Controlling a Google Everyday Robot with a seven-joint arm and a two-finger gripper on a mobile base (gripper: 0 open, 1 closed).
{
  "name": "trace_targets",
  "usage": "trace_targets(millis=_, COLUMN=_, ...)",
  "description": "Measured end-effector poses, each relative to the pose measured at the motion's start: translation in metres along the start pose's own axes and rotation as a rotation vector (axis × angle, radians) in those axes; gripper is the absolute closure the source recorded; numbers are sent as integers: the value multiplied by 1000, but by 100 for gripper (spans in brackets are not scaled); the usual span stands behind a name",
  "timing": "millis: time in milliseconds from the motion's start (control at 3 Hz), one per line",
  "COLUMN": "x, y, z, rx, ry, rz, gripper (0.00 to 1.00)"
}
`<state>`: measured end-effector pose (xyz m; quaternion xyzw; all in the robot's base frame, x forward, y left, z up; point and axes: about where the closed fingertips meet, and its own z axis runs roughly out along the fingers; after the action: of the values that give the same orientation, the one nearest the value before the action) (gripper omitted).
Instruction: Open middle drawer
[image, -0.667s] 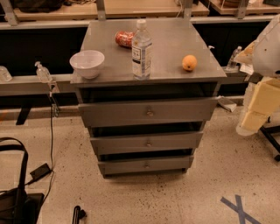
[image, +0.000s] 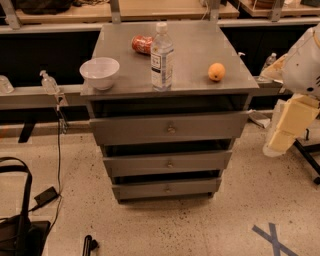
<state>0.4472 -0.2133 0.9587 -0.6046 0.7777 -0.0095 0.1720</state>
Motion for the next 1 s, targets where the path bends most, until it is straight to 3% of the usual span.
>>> trace_targets(millis=333, x=-15, y=28, z=55, rx=-70, ry=-171, rz=51, gripper=0)
trace_targets(millis=667, x=-49, y=50, z=159, rx=-157, ry=-346, rz=130, gripper=0)
trace_targets(millis=1000, x=-50, y=50, z=157, rx=-158, ry=-342, rz=127, gripper=0)
